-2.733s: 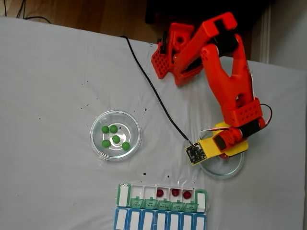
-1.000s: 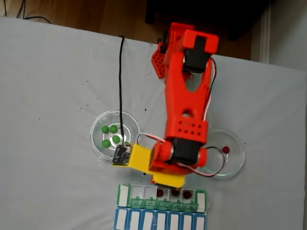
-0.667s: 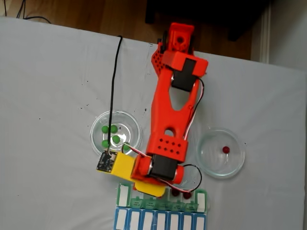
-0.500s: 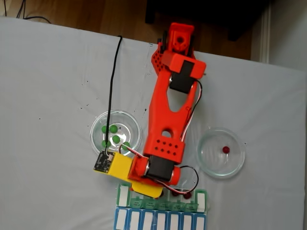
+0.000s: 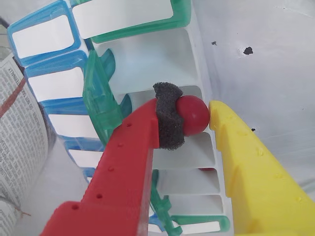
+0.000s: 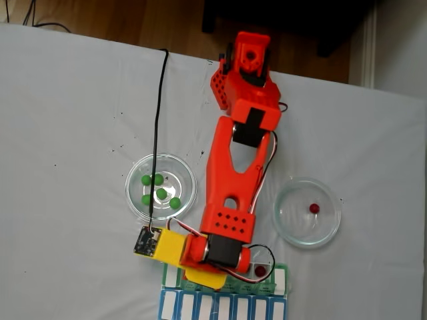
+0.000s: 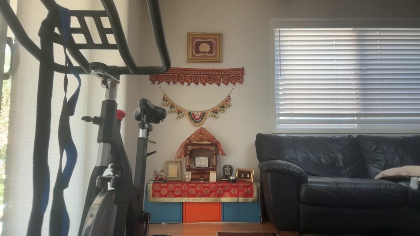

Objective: Sort medicines into box.

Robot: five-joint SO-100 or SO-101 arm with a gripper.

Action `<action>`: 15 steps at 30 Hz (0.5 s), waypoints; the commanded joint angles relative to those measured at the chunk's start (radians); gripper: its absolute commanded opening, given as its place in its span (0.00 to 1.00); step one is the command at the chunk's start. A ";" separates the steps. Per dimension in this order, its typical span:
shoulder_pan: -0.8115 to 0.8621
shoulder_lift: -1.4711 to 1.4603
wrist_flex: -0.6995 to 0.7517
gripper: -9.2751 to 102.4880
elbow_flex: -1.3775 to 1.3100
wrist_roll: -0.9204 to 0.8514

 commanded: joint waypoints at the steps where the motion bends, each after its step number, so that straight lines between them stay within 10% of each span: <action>1: -0.031 0.052 -0.017 0.09 -0.089 -0.009; 15: -0.066 0.037 -0.087 0.09 -0.071 0.014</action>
